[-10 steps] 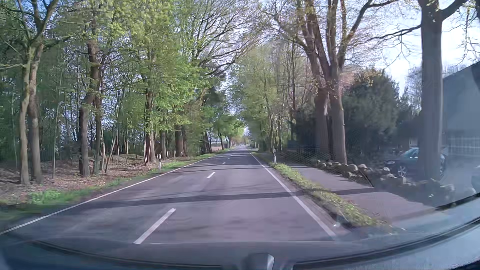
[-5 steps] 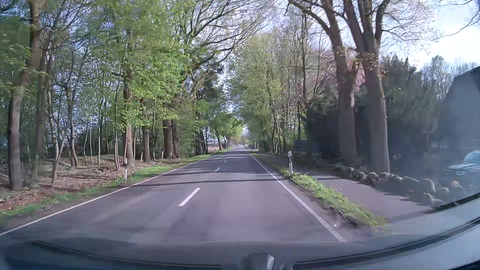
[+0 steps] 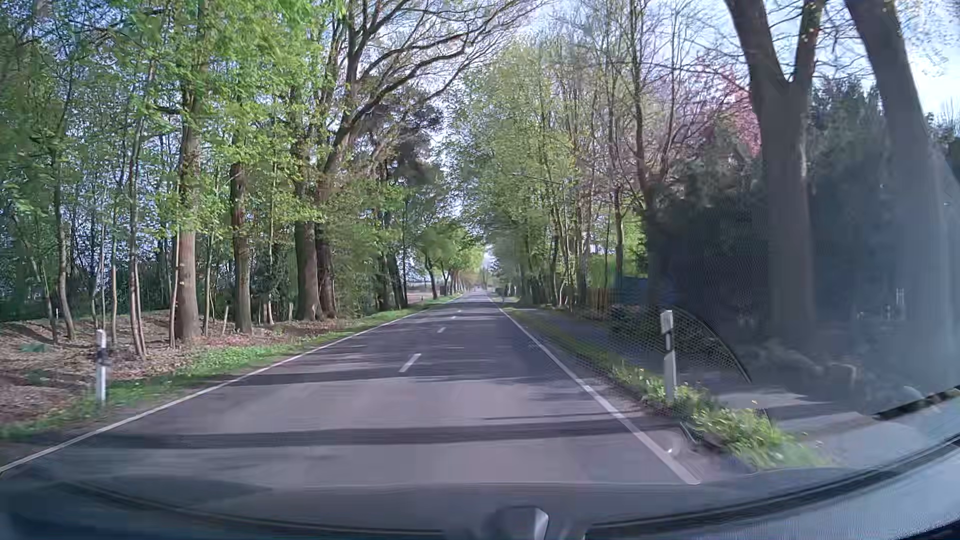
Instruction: Follow the waypoints while adhering to traffic rules and regulations
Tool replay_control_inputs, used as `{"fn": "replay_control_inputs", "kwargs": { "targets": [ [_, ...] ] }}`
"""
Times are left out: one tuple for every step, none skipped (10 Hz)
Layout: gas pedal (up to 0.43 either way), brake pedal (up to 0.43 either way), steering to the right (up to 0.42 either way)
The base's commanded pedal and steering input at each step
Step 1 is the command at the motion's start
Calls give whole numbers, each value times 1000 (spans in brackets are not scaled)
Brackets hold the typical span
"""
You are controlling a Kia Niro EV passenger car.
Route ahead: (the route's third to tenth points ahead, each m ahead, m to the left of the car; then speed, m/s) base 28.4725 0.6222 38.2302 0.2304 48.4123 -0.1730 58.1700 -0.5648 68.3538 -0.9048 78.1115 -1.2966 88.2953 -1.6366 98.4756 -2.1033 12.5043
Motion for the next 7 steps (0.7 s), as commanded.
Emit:
{"fn": "replay_control_inputs", "kwargs": {
  "targets": [
    [67,0,-2],
    [67,0,-3],
    [67,0,-3],
    [67,0,-3],
    [67,0,-3],
    [67,0,-3],
    [67,0,-3]
  ]
}}
